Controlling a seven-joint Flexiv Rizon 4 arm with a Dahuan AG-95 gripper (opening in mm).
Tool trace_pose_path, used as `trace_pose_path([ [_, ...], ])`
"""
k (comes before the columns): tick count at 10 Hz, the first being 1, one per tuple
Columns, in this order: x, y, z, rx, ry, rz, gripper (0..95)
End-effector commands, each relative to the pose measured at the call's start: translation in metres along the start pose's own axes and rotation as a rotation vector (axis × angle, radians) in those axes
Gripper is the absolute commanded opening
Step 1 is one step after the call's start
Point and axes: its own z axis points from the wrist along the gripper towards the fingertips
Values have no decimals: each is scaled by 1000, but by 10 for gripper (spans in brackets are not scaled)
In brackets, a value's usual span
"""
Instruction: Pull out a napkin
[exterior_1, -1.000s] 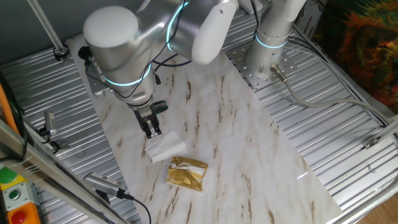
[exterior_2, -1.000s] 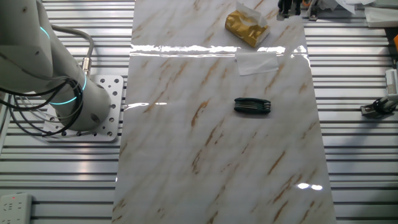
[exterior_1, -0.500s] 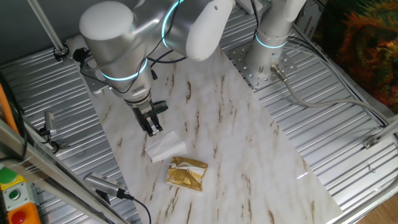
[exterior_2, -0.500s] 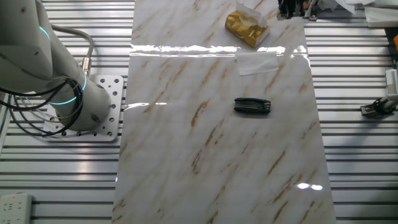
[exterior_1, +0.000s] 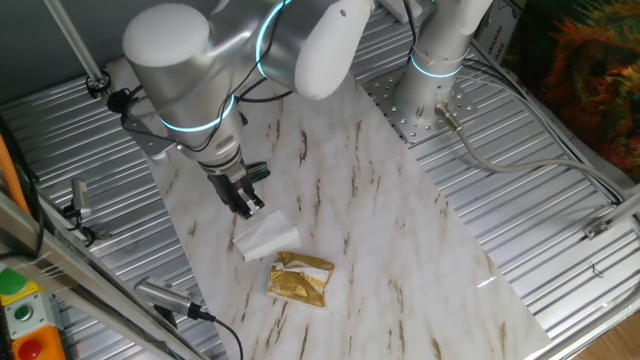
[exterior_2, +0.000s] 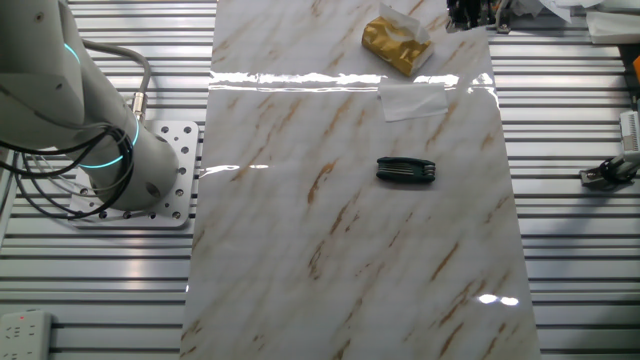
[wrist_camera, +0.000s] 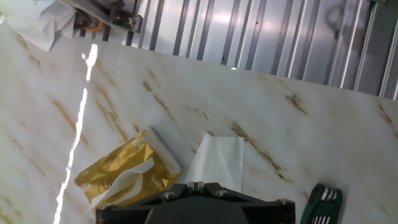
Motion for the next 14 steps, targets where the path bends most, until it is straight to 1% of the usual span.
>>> trace_pose_path([
  [1,2,0,-1,-4,-9,-6,0],
  [2,1,0,0,-7,-9,-1,0],
  [3,0,0,3,-30,-15,17,0],
  [4,-4,1,9,-46,-20,36,0],
  [5,-6,2,13,-44,-20,43,0],
  [6,-8,3,15,-55,-20,56,0],
  [7,-12,5,17,-58,-22,90,0],
  [8,-18,10,19,-51,-18,104,0],
  [9,-26,18,21,-51,-16,120,0],
  [10,-31,27,22,-40,-13,128,0],
  [11,-36,41,26,-32,-15,148,0],
  [13,-38,55,32,-23,-19,151,0],
  [14,-37,56,32,-21,-17,144,0],
])
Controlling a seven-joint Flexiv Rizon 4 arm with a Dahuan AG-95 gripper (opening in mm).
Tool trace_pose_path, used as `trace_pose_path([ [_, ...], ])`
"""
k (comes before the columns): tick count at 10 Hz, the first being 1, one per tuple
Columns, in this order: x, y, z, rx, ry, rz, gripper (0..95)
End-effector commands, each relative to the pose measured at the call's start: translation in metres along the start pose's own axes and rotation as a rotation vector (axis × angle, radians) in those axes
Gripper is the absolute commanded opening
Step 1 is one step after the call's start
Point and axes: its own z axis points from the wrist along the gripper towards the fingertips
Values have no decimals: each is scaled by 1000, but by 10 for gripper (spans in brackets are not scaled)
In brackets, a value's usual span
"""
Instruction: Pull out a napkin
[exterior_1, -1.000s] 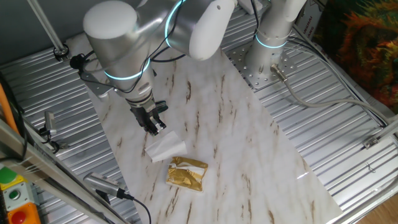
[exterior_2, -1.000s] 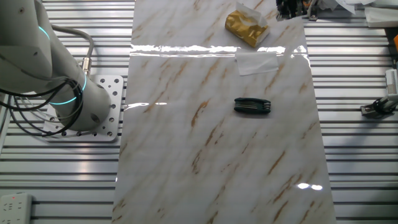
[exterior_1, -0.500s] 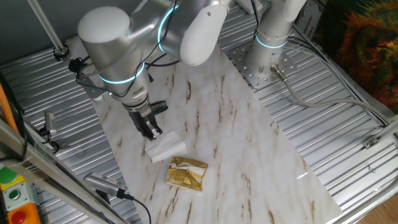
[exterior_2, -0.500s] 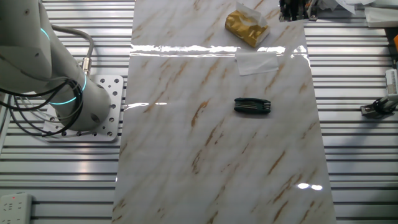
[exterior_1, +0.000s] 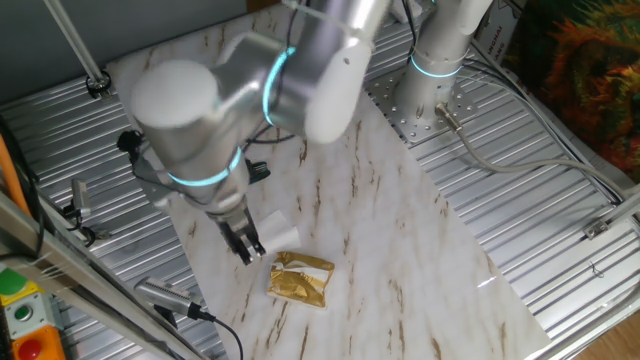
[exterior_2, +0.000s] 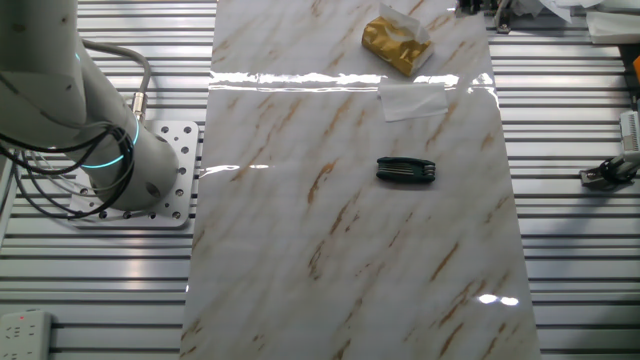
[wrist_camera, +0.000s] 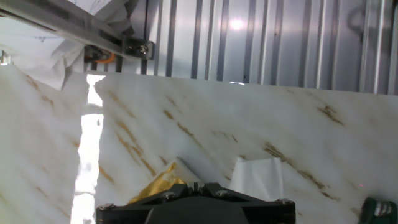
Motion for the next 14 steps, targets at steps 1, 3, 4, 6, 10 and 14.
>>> trace_pose_path([
  [1,6,-2,0,6,2,-16,0],
  [3,15,3,4,27,5,-23,0],
  [4,22,6,6,25,2,-14,0],
  [6,35,13,9,31,0,-9,0],
  [10,45,18,17,40,-4,1,0],
  [14,46,21,39,38,-18,13,0],
])
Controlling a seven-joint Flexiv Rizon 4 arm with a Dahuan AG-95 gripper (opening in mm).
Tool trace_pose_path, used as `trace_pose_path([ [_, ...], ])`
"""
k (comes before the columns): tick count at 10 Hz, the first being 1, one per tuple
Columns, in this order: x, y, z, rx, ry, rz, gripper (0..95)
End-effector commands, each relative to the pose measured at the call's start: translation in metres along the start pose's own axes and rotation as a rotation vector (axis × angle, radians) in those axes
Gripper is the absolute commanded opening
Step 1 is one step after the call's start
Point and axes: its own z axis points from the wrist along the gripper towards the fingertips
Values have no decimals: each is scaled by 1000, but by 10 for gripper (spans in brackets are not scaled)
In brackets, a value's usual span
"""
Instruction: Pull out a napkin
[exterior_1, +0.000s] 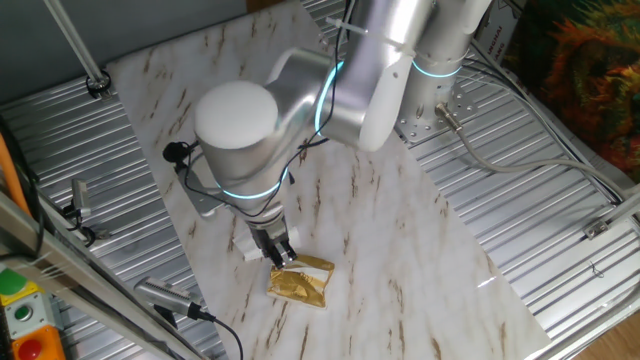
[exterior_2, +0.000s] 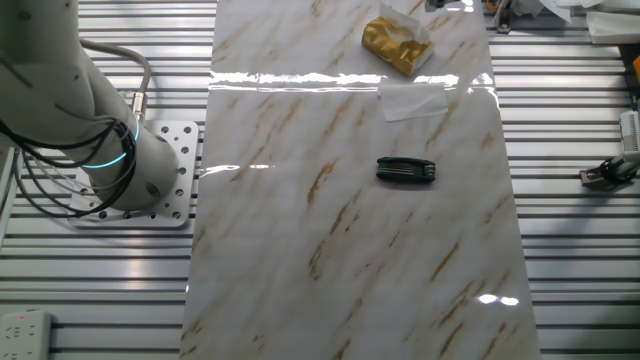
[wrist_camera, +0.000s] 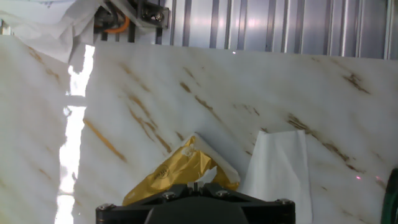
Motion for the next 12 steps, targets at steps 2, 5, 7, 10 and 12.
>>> trace_pose_path([
  [2,-1,4,14,-2,4,7,0],
  [5,0,4,15,-15,10,26,0],
  [7,0,4,16,-21,7,14,190],
  [10,1,6,24,-22,-2,15,570],
  [12,1,9,33,-19,-15,13,570],
])
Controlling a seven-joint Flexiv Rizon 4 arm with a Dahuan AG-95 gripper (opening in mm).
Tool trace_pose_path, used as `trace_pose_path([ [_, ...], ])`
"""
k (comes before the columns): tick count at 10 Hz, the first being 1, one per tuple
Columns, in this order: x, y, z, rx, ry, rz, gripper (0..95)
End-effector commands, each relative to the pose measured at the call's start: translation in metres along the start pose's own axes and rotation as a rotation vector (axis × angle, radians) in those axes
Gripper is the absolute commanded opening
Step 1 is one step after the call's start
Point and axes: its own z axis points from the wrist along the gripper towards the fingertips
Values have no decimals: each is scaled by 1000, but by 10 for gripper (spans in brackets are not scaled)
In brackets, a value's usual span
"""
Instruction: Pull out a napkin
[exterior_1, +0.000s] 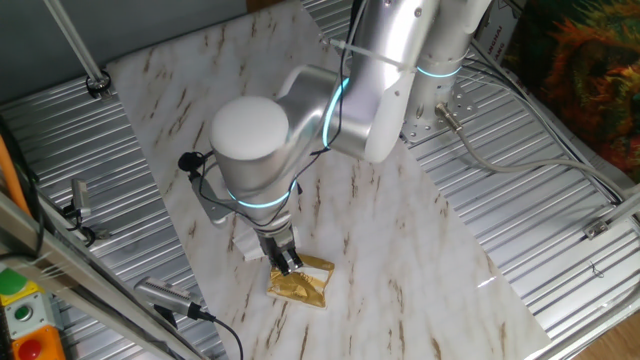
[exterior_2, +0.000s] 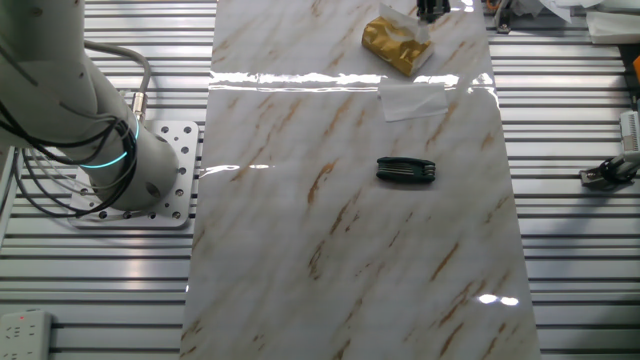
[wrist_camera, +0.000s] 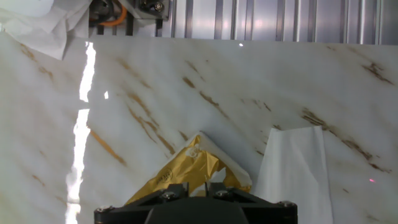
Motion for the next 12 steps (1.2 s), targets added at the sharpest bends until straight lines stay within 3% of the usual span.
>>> trace_pose_path([
  [1,0,-1,2,7,-6,-9,760],
  [12,0,-1,2,9,-18,-27,760],
])
